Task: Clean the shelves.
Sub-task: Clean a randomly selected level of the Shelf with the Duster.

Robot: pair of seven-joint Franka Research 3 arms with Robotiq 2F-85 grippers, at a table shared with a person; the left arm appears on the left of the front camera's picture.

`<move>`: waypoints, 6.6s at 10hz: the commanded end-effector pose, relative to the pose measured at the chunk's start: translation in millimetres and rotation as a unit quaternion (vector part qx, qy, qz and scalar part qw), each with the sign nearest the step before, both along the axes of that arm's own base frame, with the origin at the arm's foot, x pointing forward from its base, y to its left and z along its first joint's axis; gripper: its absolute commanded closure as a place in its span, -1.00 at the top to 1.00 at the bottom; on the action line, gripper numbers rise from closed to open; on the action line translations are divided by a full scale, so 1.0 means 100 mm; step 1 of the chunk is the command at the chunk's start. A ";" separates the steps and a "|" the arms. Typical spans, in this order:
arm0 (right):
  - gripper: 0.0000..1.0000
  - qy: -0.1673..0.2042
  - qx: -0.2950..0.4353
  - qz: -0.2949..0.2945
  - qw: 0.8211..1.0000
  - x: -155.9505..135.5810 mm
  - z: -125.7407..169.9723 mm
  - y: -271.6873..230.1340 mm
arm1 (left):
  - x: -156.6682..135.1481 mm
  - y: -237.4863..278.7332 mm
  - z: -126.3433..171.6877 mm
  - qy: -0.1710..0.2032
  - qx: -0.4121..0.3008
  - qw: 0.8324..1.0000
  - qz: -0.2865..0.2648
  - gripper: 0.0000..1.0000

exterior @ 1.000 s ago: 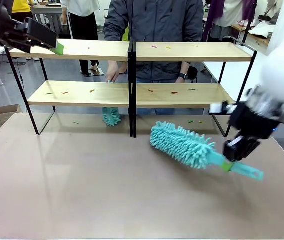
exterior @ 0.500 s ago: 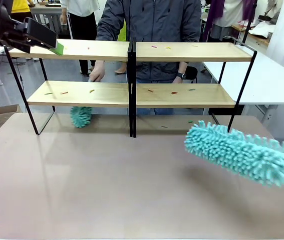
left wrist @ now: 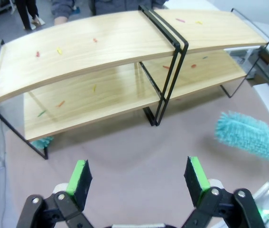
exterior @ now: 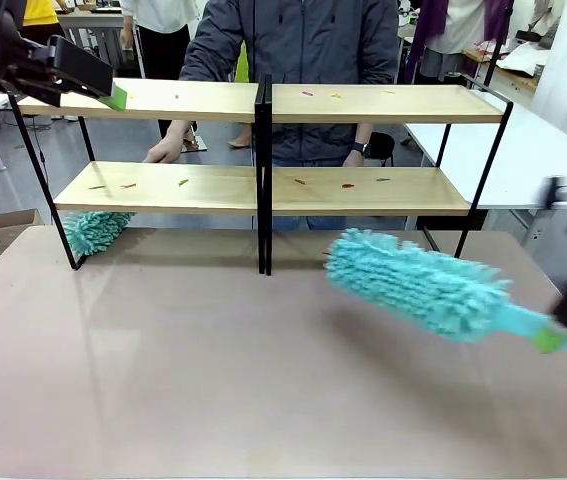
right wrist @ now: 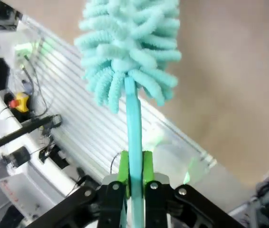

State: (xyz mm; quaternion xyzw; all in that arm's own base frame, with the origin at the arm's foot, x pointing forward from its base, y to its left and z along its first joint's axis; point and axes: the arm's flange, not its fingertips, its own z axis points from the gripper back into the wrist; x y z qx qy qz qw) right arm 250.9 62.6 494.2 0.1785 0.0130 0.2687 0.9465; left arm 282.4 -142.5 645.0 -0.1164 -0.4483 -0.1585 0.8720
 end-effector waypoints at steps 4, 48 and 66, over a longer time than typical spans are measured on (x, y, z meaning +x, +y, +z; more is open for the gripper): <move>-0.75 0.006 -0.027 -0.057 0.998 0.57 -0.76 0.82 | 0.00 0.01 0.00 -0.005 -0.004 1.000 -0.002 1.00; -0.75 0.042 0.158 0.059 0.985 -0.51 -0.46 -1.01 | 0.00 0.01 0.00 -0.005 -0.004 1.000 -0.002 1.00; -0.75 -0.004 0.094 0.060 0.994 0.79 -0.33 -0.03 | 0.00 0.01 0.00 -0.005 -0.004 1.000 -0.002 1.00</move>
